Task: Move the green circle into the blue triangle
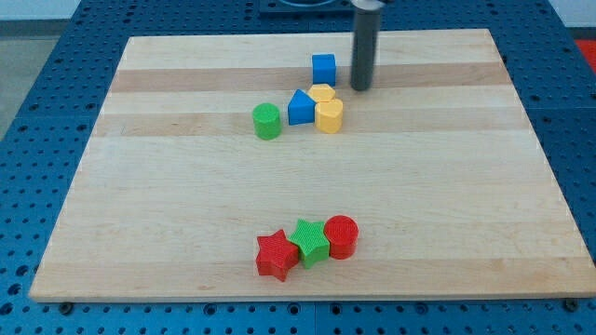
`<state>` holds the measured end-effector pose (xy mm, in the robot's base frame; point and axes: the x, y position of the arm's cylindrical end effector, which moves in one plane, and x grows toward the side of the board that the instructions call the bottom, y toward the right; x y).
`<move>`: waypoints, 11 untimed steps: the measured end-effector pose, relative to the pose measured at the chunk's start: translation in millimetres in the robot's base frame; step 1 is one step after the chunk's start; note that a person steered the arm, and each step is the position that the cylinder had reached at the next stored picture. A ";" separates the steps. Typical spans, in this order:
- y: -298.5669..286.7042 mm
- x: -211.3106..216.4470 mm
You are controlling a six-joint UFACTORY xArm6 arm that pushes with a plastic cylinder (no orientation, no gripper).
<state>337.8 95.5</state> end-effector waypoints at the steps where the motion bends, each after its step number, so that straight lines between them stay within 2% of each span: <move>1: -2.3 59.3; 2: -42.6 85.3; 3: -74.2 50.2; 5: -75.0 -43.1; 6: -74.6 -47.1; 7: -64.4 7.0; 8: -96.9 76.0; 9: -153.4 124.3; 10: -174.1 106.3; 11: -151.4 72.4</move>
